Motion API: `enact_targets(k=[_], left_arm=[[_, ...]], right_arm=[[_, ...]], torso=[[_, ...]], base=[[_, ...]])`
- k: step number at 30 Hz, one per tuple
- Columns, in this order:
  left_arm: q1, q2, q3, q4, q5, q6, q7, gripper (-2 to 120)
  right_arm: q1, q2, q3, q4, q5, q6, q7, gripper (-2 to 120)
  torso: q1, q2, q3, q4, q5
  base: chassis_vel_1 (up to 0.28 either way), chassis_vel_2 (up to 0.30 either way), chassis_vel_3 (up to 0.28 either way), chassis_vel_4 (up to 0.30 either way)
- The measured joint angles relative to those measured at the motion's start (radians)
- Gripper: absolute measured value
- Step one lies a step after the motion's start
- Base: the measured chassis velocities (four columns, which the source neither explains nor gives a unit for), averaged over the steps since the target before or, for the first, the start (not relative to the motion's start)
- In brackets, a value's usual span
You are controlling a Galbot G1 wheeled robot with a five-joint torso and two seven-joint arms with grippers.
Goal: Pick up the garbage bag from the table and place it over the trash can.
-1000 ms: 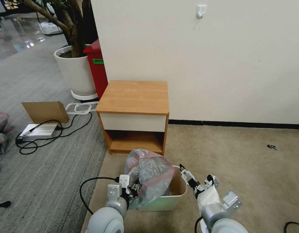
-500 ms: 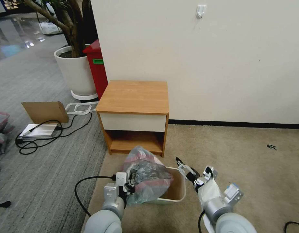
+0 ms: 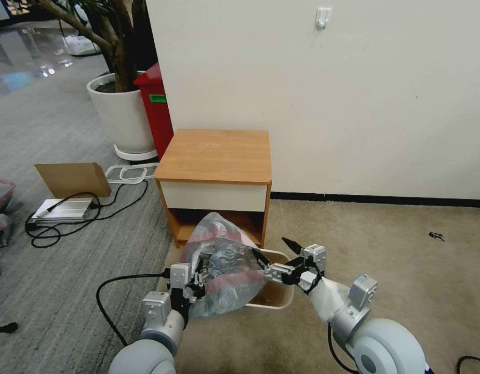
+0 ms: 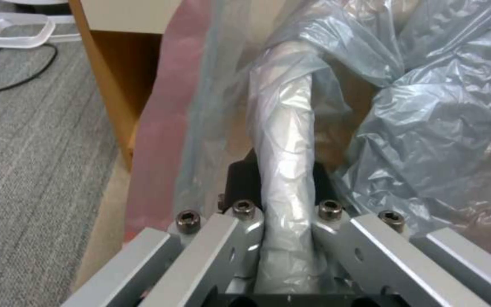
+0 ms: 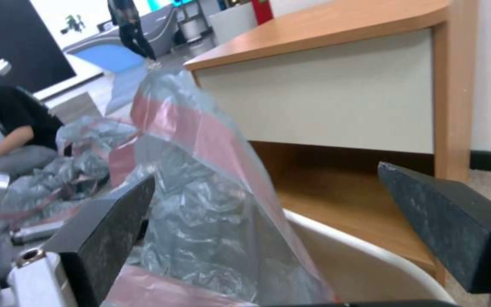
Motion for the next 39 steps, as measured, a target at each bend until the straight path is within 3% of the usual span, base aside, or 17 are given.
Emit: enact_targets(k=[6, 10, 21, 23, 27, 30, 36, 39], left_arm=[[0.003, -0.009, 0.002, -0.007, -0.001, 0.0, 0.006, 5], [0.004, -0.011, 0.003, -0.013, -0.002, 0.0, 0.012, 5], [0.009, -0.013, 0.007, -0.02, -0.002, 0.0, 0.014, 5], [0.012, -0.014, 0.009, -0.022, -0.002, 0.0, 0.015, 5], [0.017, -0.014, 0.009, -0.028, -0.002, 0.0, 0.016, 5], [0.025, -0.013, 0.009, -0.033, -0.002, 0.0, 0.018, 5], [0.053, -0.011, 0.006, -0.052, 0.003, 0.001, 0.03, 5], [0.073, -0.01, 0.005, -0.065, 0.013, -0.001, 0.045, 5]], right_arm=[[0.022, 0.026, -0.037, -0.024, -0.072, 0.03, 0.002, 84], [0.032, 0.052, -0.059, -0.046, -0.125, 0.056, 0.008, 67], [0.036, 0.085, -0.071, -0.058, -0.154, 0.102, 0.035, 32], [0.036, 0.089, -0.071, -0.057, -0.155, 0.107, 0.042, 19], [0.04, 0.094, -0.07, -0.052, -0.157, 0.108, 0.055, 6], [0.045, 0.096, -0.07, -0.04, -0.157, 0.103, 0.062, 0], [0.088, 0.085, -0.069, -0.025, -0.136, 0.084, 0.097, 0], [0.142, 0.061, -0.059, -0.022, -0.1, 0.025, 0.128, 0]], torso=[[0.0, 0.0, 0.0, 0.0, -0.0001], [0.0, 0.0, 0.0, 0.0, -0.0001], [0.0, 0.0, 0.0, 0.0, -0.0001], [0.0, 0.0, 0.0, 0.0, -0.0001], [0.0, 0.0, 0.0, 0.0, 0.0], [0.0, 0.0, 0.0, -0.0001, -0.0001], [0.0, 0.0, 0.0, -0.0001, 0.0001], [0.0, 0.0, 0.0, 0.0, 0.0002]], base=[[0.0, 0.0, 0.0, 0.0], [0.0, 0.0, 0.0, 0.0], [0.0, 0.0, 0.0, 0.0], [0.0, 0.0, 0.0, 0.0], [0.0, 0.0, 0.0, 0.0], [0.0, 0.0, 0.0, 0.0], [0.0, 0.0, 0.0, 0.0], [0.0, 0.0, 0.0, 0.0]])
